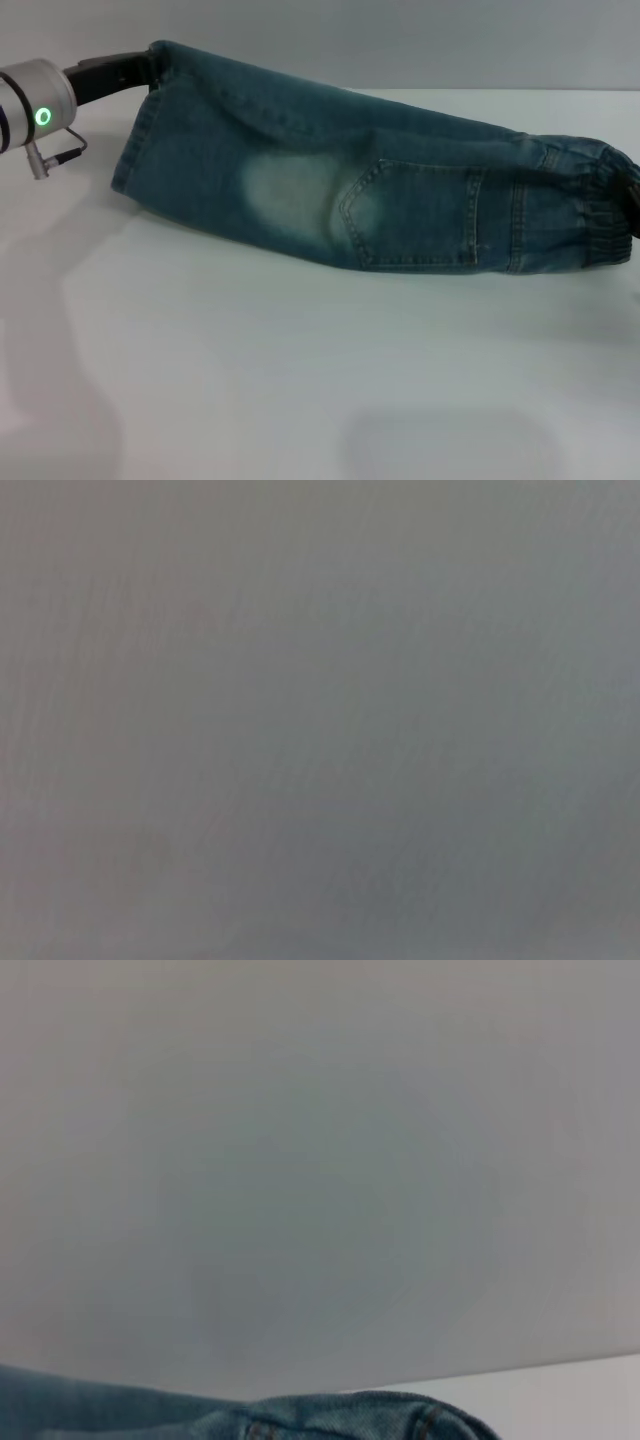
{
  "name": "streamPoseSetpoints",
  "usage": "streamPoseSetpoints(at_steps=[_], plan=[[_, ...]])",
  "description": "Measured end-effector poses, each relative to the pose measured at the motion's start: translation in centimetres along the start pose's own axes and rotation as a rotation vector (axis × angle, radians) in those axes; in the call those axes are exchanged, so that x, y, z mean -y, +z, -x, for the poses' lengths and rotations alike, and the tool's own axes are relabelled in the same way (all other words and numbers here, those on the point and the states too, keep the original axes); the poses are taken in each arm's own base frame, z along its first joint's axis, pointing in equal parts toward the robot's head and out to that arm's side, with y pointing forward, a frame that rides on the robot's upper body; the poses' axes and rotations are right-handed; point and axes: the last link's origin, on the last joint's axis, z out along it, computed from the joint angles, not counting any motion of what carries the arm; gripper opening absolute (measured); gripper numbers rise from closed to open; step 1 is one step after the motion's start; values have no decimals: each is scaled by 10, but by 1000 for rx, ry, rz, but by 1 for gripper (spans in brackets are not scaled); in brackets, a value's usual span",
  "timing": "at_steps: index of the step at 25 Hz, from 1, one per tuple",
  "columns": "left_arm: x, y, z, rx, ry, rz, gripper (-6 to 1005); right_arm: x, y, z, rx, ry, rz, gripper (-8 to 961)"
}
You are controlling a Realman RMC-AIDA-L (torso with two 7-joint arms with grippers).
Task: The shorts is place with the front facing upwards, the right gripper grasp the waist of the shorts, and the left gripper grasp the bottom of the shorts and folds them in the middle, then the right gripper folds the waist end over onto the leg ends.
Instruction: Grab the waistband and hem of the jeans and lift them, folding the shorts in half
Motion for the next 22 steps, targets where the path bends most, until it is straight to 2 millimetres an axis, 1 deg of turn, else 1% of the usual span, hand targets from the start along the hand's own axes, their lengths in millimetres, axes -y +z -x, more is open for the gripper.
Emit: streamPoseSetpoints(at_steps=[7,12,22], plan=[[-12,14,-1,23,103,-29,51,6,1,1,30,-18,-58,4],[-15,20,-1,32,148,-58,52,8,2,2,31,-18,-75,3],[-10,22,-4,24,179,-115,53,10,4,2,29,-21,-97,3]])
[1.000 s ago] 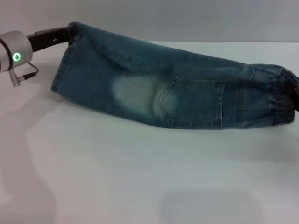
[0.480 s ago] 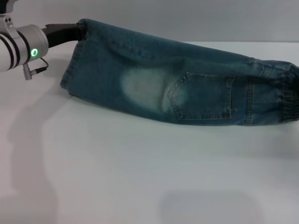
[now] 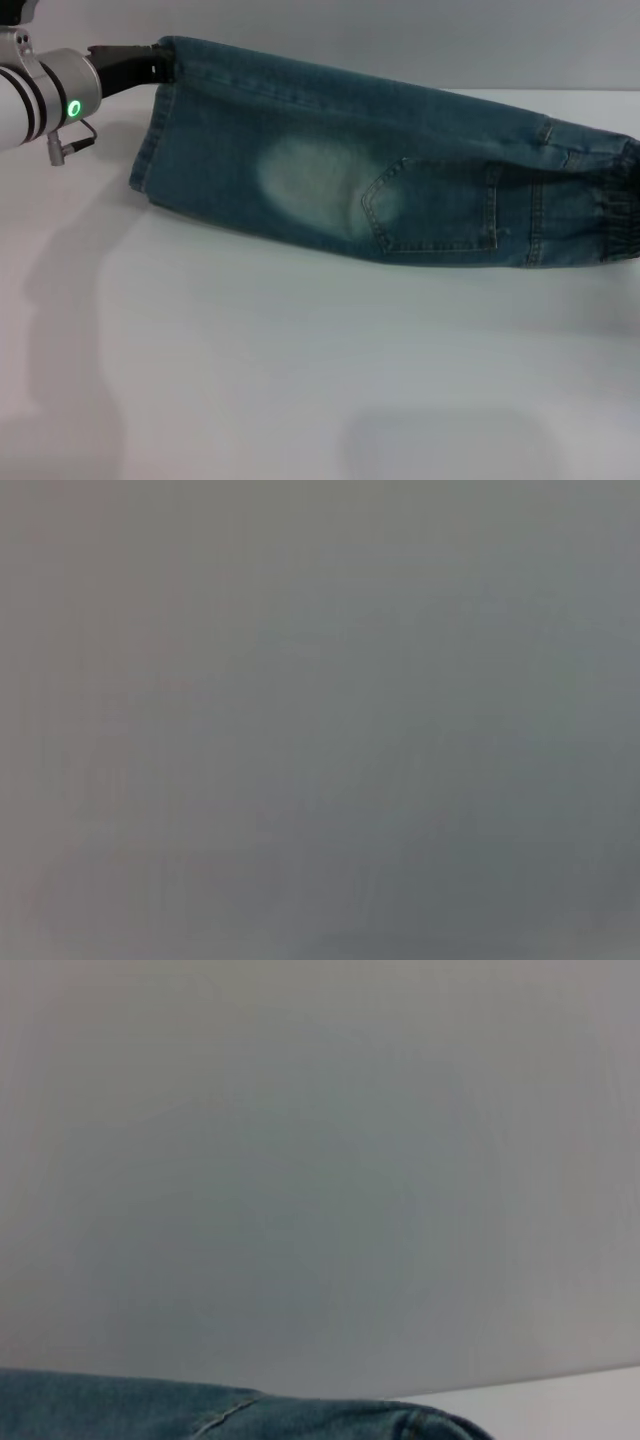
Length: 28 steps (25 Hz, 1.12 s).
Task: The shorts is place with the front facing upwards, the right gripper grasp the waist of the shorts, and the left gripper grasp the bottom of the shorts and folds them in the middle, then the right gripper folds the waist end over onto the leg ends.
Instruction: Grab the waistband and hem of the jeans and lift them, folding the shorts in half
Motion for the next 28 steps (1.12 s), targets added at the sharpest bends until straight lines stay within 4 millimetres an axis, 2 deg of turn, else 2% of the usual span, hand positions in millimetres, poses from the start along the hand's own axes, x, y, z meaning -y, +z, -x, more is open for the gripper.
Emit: streamPoseSetpoints(at_steps=[18,24,28], plan=[[3,3,-5,-10,51,-38,56,-6,13,7,6,-29,20,3],[-5,5,-3,9,97,-13,57,-9,17,8,5,-34,32,2],[-4,6,-3,4,95,-30,58,-10,18,9,5,-37,37,13]])
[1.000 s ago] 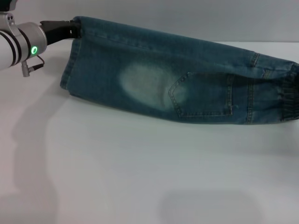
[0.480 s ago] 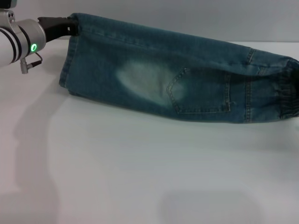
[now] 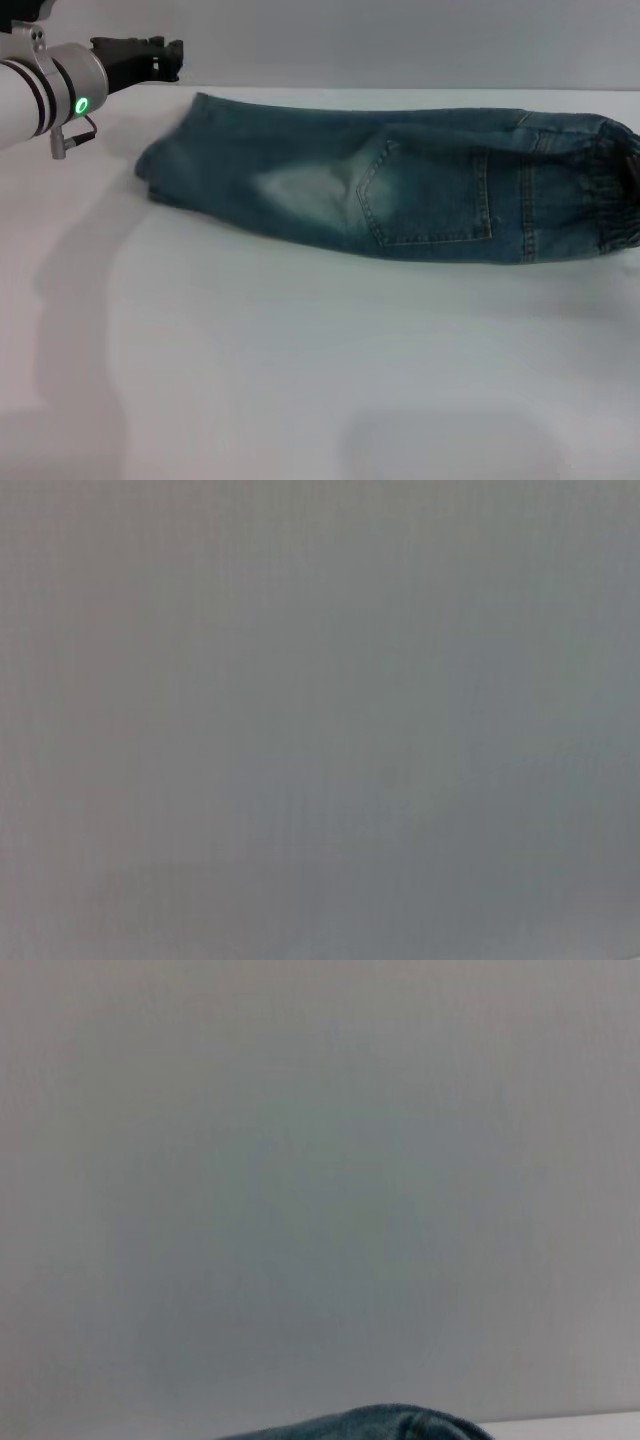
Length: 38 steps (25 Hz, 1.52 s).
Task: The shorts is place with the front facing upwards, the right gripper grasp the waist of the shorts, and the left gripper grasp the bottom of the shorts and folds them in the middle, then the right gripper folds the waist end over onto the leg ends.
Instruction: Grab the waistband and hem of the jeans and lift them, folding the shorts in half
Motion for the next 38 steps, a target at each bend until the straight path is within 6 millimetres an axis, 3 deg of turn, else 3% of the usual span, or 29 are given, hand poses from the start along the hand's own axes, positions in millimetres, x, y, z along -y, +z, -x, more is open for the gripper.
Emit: streamPoseSetpoints(at_steps=[2,4,16,26,31,38], plan=[[1,0,-1,-4,-7,-7,58,0,0,0,-1,-2,2,18],[2,-1,0,-11,-26,-9,260,-1,0,0,-2,-2,3,24],[3,-2,3,-17,-46,-11,699,6,2,-6,-20,37,-68,56],[4,-3,8,-9,-56,-11,832,13,5,-11,-60,53,-129,83],[3,-3,10,-3,-60,-10,828,16,6,-12,-78,52,-154,291],[3,-3,11,-1,-62,-7,821,29,-11,-4,17,92,-197,469]])
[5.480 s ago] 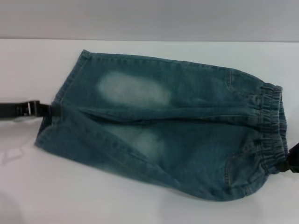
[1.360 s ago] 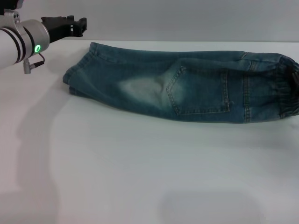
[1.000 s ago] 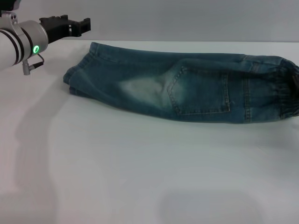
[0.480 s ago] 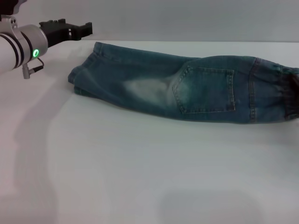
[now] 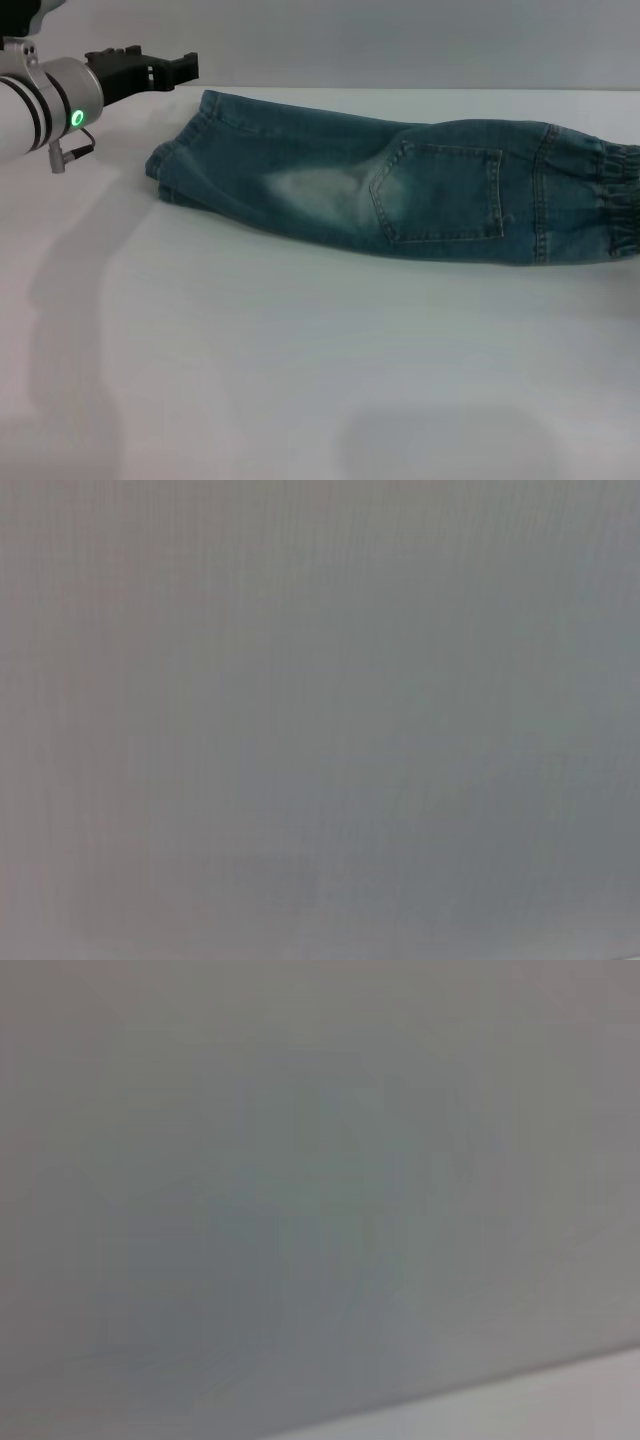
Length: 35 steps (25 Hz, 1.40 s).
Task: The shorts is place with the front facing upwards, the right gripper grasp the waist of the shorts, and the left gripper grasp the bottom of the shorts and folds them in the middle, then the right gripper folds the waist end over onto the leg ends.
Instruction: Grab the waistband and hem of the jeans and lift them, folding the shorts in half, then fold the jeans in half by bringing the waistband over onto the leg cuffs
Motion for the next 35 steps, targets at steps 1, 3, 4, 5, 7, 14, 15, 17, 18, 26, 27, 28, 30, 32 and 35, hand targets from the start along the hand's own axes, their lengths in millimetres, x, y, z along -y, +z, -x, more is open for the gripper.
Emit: streamPoseSetpoints(at_steps=[1,3,4,5,7,14,15,17,18,26,27,28,30,32,35], plan=[[0,0,1,1,-1,-1,821,1,-2,2,22,12,-1,469],[1,0,1,1,-2,-2,819,-1,-4,7,59,23,19,469],[1,-1,1,2,-2,-2,818,-4,-4,9,75,23,42,469],[1,-1,2,3,-3,-2,817,-8,-4,11,90,22,66,469],[1,-1,2,3,0,-2,815,-21,0,16,113,16,132,469],[-1,-1,0,-23,-2,7,809,-66,33,15,32,-35,268,469],[-2,-2,1,-32,-9,15,808,-68,36,13,13,-43,261,469],[-2,-3,3,-37,-17,15,806,-69,42,10,-19,-52,244,470],[-2,-3,3,-37,-17,15,806,-69,44,9,-34,-53,230,470],[1,-5,7,-43,-26,11,799,-54,47,-1,-111,-60,126,470],[1,-5,7,-43,-26,11,798,-51,47,-2,-123,-62,108,470],[1,-5,6,-43,-26,11,797,-49,47,-4,-135,-64,89,470],[1,-5,7,-43,-25,11,795,-45,47,-6,-152,-67,63,470],[2,-5,7,-42,-26,10,793,-42,47,-8,-164,-71,47,470],[2,-5,8,-40,-28,10,791,-39,45,-10,-173,-72,33,470]])
